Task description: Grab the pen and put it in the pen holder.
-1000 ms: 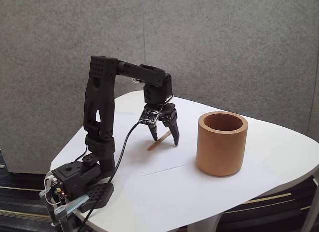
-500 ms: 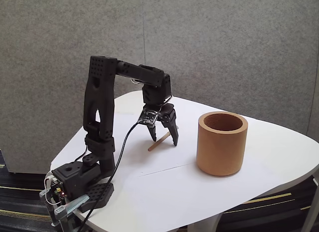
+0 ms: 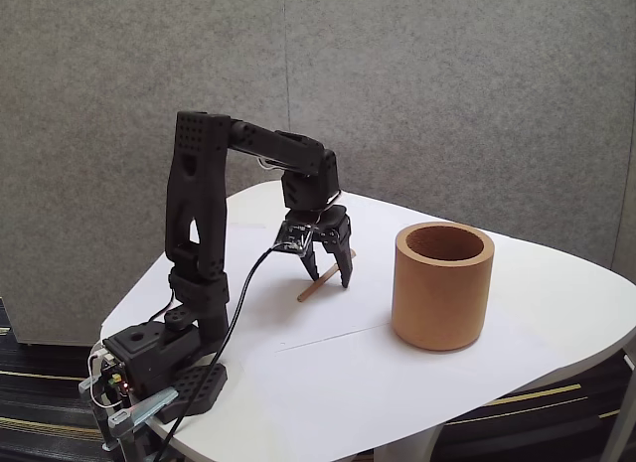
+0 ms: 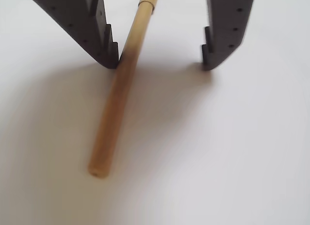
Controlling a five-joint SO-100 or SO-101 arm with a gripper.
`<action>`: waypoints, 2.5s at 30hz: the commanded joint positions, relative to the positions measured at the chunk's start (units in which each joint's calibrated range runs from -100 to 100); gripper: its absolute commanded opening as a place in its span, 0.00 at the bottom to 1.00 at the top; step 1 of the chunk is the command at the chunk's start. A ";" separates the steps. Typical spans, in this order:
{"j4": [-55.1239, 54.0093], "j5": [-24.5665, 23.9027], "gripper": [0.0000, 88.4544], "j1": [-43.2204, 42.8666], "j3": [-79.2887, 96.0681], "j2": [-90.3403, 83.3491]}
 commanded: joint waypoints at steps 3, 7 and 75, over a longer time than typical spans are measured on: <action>-0.51 -0.22 0.01 0.42 0.09 0.03; -0.51 -0.22 0.00 0.42 0.09 0.03; -10.42 61.96 0.00 13.97 4.06 -56.74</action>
